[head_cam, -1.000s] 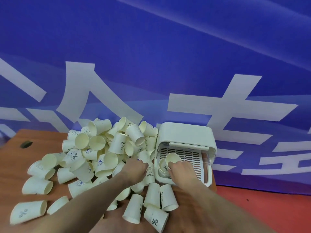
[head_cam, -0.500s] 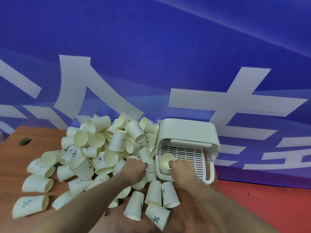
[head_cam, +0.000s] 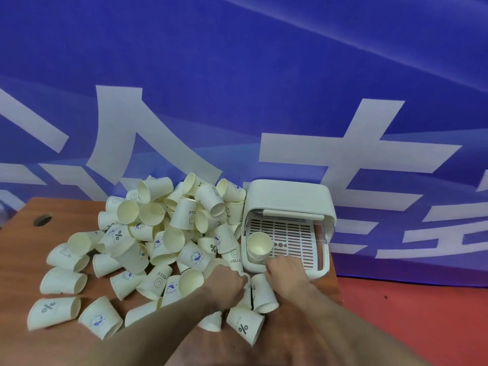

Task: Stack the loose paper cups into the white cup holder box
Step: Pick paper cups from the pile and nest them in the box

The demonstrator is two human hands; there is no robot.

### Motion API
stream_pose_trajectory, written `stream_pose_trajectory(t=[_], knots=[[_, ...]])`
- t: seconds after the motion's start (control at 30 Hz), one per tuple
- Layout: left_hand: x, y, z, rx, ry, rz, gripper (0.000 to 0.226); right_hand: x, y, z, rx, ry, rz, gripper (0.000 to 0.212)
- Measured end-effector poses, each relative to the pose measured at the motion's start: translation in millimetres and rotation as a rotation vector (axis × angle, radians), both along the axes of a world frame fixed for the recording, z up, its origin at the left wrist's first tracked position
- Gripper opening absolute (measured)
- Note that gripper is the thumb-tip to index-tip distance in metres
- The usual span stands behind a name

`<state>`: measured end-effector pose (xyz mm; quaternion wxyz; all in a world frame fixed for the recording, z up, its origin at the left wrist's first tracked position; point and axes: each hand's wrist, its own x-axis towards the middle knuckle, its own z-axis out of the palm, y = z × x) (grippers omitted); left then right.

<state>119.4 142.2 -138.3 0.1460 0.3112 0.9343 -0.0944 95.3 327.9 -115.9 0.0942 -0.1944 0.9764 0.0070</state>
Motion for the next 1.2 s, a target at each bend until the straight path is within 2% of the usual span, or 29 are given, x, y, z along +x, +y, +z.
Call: stream_pose_trajectory(t=[0.13,0.27,0.3,0.43,0.77,1.0,1.2], knots=[[16,12,1,0.112,-0.046,0.031,0.038,20,3,-17,0.005,-0.067,0.001,0.021],[30,24,-10,0.096,-0.117,0.012,0.052,35,10,-30,0.063,-0.164,0.009,0.035],[32,28,-12,0.096,-0.134,0.012,0.052,38,11,-32,0.070,-0.188,-0.007,0.038],[41,38,-20,0.077,-0.197,0.028,0.049,42,17,-45,0.073,-0.226,-0.086,0.025],[47,48,-33,-0.005,-0.302,0.063,0.044,38,19,-68,0.165,-0.287,-0.108,0.023],[43,48,-26,-0.027,-0.264,0.028,0.029,34,21,-71,0.187,-0.285,-0.124,0.030],[34,42,-20,-0.032,-0.246,0.061,0.033,33,27,-64,0.147,-0.239,-0.144,0.032]])
